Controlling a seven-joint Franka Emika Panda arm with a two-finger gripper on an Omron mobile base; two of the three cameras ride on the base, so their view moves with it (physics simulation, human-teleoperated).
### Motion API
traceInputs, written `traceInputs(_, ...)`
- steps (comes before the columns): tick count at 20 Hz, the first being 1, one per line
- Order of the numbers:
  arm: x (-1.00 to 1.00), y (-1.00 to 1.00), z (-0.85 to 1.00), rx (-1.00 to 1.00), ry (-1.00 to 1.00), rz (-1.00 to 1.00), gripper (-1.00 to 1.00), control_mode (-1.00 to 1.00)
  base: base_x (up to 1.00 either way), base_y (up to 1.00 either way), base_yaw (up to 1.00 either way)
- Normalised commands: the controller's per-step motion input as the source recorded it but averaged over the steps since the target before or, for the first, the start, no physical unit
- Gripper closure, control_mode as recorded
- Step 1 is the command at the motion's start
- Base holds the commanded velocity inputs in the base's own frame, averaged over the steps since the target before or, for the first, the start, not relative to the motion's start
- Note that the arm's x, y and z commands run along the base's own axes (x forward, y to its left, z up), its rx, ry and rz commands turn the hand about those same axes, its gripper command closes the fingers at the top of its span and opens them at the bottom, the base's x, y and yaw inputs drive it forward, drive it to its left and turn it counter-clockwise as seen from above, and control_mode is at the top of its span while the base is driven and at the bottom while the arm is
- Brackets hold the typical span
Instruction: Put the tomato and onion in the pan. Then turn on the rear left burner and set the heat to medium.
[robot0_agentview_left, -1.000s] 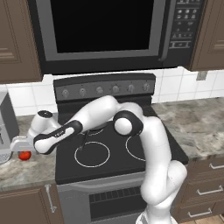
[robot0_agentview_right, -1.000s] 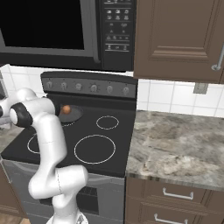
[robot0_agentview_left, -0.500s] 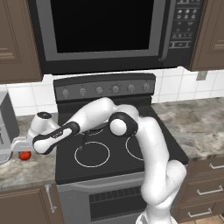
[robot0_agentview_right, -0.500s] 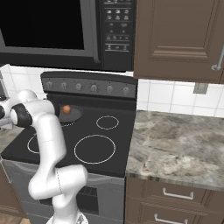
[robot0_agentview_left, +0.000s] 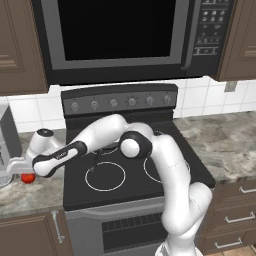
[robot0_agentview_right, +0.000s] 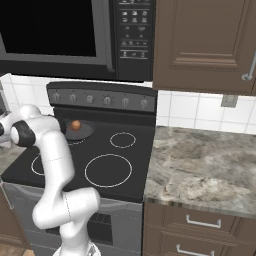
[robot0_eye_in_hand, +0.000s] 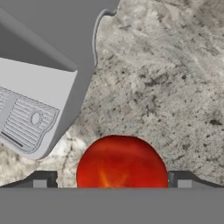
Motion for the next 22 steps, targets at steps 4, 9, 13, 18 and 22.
traceInputs(4,0.00,0.01,-0.21,-0.01,0.00,0.00,-1.00,-1.00,0.00,0.00,0.00)
traceInputs(9,0.02,0.00,-0.28,-0.01,0.00,0.00,-1.00,-1.00,0.00,0.00,0.00)
traceInputs(13,0.11,0.00,-0.30,-0.02,0.00,0.00,-1.00,-1.00,0.00,0.00,0.00)
traceInputs(18,0.19,0.02,-0.30,-0.04,0.00,0.00,-1.00,-1.00,0.00,0.00,0.00)
traceInputs(22,0.12,0.14,-0.34,-0.08,0.00,0.00,1.00,-1.00,0.00,0.00,0.00)
